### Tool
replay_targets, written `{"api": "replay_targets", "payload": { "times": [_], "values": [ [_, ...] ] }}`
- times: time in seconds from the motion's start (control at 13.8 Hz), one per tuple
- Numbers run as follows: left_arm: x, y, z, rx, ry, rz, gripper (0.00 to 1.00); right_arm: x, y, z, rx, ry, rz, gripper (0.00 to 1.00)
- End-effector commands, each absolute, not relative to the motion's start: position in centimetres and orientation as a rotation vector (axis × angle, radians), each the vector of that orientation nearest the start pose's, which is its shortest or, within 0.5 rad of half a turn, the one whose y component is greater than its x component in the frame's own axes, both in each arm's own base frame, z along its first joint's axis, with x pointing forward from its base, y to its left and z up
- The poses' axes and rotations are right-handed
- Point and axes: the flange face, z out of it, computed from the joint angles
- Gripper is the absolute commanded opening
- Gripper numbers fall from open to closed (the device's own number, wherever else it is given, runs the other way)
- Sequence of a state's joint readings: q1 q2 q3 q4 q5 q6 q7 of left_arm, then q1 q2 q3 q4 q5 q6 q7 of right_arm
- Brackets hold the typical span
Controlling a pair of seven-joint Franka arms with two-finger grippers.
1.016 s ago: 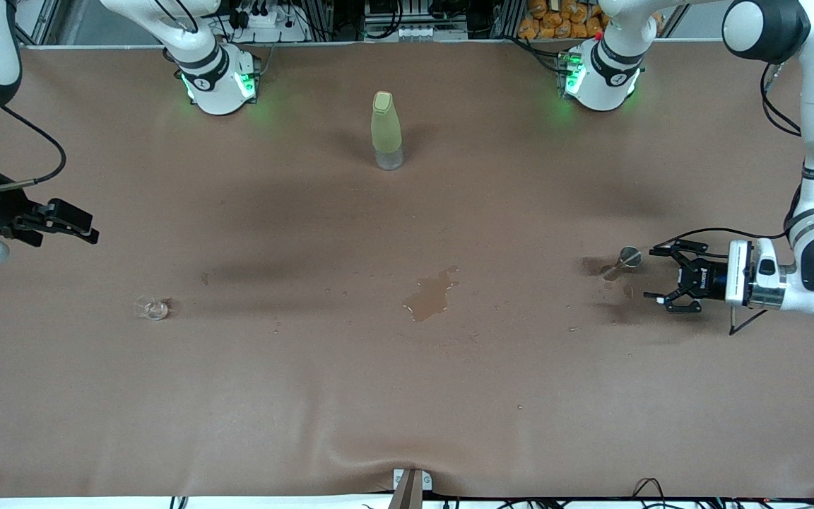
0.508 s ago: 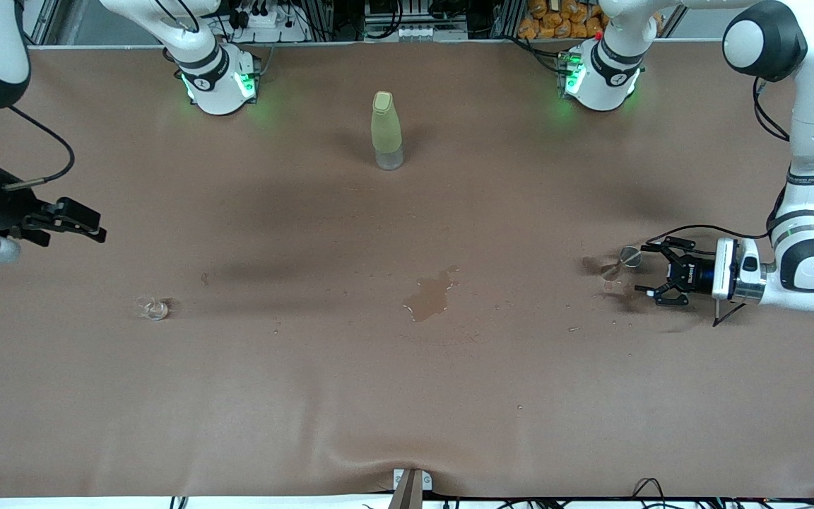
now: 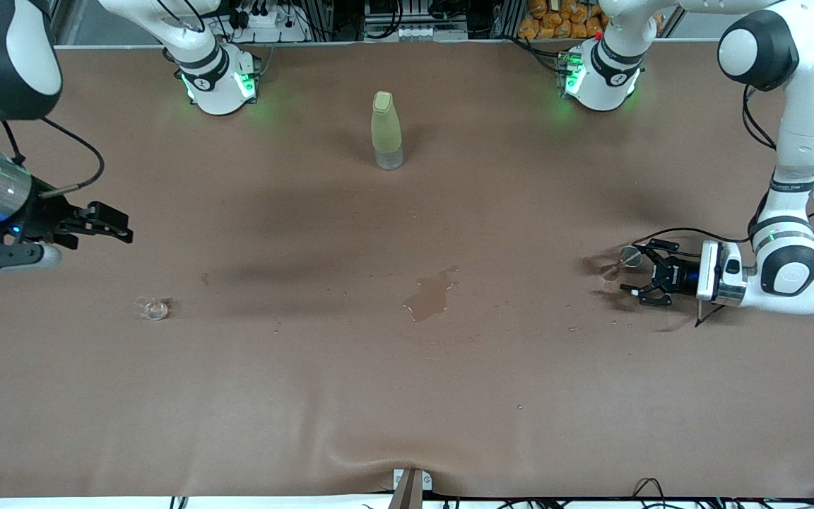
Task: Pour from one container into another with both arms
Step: 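Lift the jigger with the left gripper while the right gripper grasps the glass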
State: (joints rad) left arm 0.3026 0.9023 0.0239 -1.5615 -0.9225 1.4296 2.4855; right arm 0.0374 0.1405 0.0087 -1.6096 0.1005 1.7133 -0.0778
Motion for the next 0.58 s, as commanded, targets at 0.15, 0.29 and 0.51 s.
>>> {"api": "replay_targets", "payload": {
  "times": [0.15, 0.29, 0.51],
  "values": [
    [58.4, 9.8, 10.8, 1.224, -1.452, 0.812, 0.76, 60.6, 4.8, 52.8, -2.901, -0.6, 0.003, 1.0],
    [58.4, 9.7, 10.7, 1.223, -1.451, 0.811, 0.71, 61.4, 2.1, 52.1, -2.848, -0.835, -0.066, 1.0],
    [58.7, 9.5, 11.2, 1.219, -1.465, 0.812, 0.5, 62.6, -4.0, 48.9, -2.663, -1.08, -0.14, 1.0]
  ]
}}
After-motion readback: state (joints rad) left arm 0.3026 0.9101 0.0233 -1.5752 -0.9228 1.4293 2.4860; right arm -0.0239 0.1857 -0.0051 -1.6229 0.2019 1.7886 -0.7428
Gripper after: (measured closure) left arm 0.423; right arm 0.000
